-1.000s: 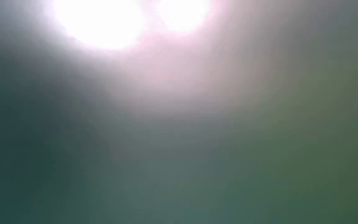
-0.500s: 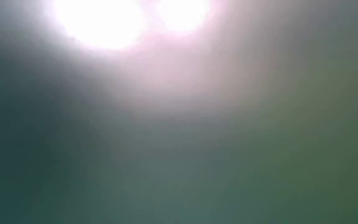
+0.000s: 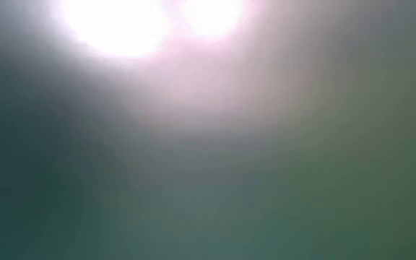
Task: Pick & Place Food Item
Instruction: Put the red seasoning can into the green bin
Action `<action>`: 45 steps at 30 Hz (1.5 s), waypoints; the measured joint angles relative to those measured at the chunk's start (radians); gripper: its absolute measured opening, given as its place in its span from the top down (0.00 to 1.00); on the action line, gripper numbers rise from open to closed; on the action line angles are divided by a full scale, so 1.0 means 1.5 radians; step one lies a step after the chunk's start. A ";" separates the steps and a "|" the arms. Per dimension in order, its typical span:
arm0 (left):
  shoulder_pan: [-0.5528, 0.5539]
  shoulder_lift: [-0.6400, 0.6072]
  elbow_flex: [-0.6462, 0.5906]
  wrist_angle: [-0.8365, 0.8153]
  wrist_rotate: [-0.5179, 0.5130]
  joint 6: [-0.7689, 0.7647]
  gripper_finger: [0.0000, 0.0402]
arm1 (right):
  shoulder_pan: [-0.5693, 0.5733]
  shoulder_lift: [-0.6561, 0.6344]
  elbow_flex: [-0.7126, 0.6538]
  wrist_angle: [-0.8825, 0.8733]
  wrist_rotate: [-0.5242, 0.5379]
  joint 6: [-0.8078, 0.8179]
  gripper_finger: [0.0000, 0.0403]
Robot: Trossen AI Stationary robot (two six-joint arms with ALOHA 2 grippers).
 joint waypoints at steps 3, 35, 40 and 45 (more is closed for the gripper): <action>0.000 0.000 0.000 0.001 0.002 0.000 0.50 | 0.000 0.000 0.000 0.000 0.000 0.000 0.45; 0.013 -0.161 0.054 -0.008 0.024 -0.155 0.12 | 0.000 0.000 0.000 0.000 0.000 0.000 0.45; 0.042 -0.148 0.053 -0.007 0.053 -0.185 0.04 | 0.000 0.000 0.000 0.000 0.000 0.000 0.45; 0.082 -0.148 0.048 -0.011 0.052 -0.162 0.01 | 0.000 0.000 0.000 0.000 0.000 0.000 0.45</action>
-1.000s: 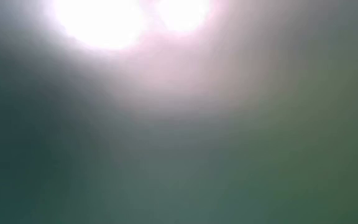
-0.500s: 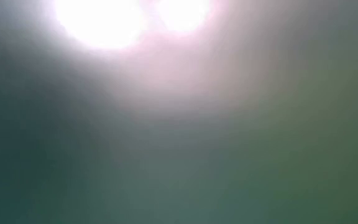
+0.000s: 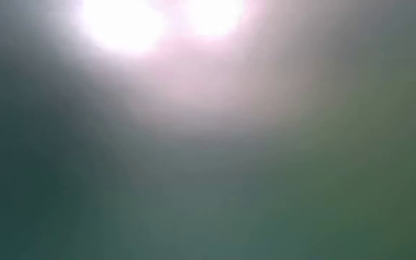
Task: Pick & Place Food Item
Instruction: Put the red seasoning can into the green bin
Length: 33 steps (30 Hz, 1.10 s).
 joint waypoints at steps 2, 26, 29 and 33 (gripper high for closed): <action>0.017 0.000 0.000 -0.011 0.002 0.000 0.01 | 0.000 0.000 0.000 0.000 0.000 0.000 0.45; 0.127 0.137 0.058 -0.077 0.082 0.070 0.01 | 0.000 0.000 0.000 0.000 0.000 0.000 0.45; 0.127 0.161 0.058 -0.075 0.086 0.070 0.01 | 0.000 0.000 0.000 0.000 0.000 0.000 0.45; 0.131 0.188 0.058 -0.074 0.082 0.070 0.01 | 0.000 0.000 0.000 0.000 0.000 0.000 0.45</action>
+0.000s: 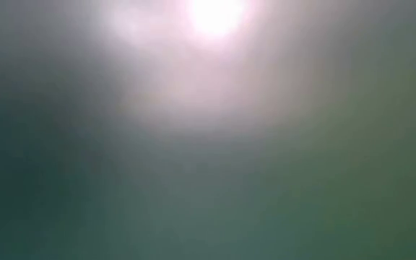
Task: Pick & Place Food Item
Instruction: Put the red seasoning can into the green bin
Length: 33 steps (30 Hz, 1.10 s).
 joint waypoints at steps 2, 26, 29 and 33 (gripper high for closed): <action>0.001 0.010 0.000 0.000 -0.001 0.000 0.01 | 0.000 0.000 0.000 0.000 0.000 0.000 0.45; 0.006 0.019 -0.033 0.029 -0.007 0.002 0.03 | 0.000 0.000 0.000 0.000 0.000 0.000 0.45; 0.006 0.019 -0.038 0.030 -0.007 0.002 0.09 | 0.000 0.000 0.000 0.000 0.000 0.000 0.45; 0.007 0.018 -0.040 0.028 -0.007 0.006 0.19 | 0.000 0.000 0.000 0.000 0.000 0.000 0.45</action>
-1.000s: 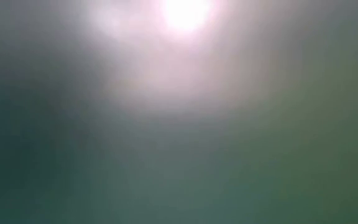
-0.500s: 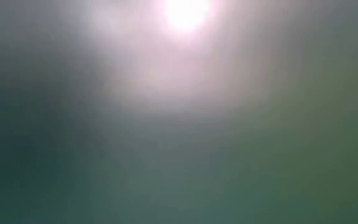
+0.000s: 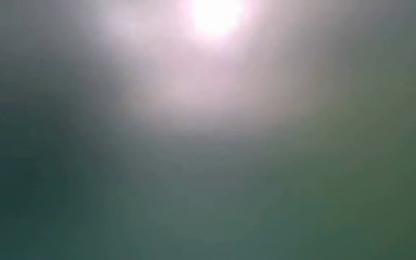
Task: Pick & Place Food Item
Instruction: Put the red seasoning can into the green bin
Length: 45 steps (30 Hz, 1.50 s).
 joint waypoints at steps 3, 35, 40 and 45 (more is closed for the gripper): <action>0.000 -0.001 0.000 -0.001 0.000 0.000 0.26 | 0.000 0.000 0.000 0.000 0.000 0.000 0.45; -0.001 -0.097 0.018 -0.005 -0.023 0.054 0.26 | 0.000 0.000 0.000 0.000 0.000 0.000 0.45; -0.001 -0.102 0.018 -0.005 -0.025 0.054 0.27 | 0.000 0.000 0.000 0.000 0.000 0.000 0.45; -0.001 -0.102 0.018 -0.005 -0.025 0.054 0.24 | 0.000 0.000 0.000 0.000 0.000 0.000 0.45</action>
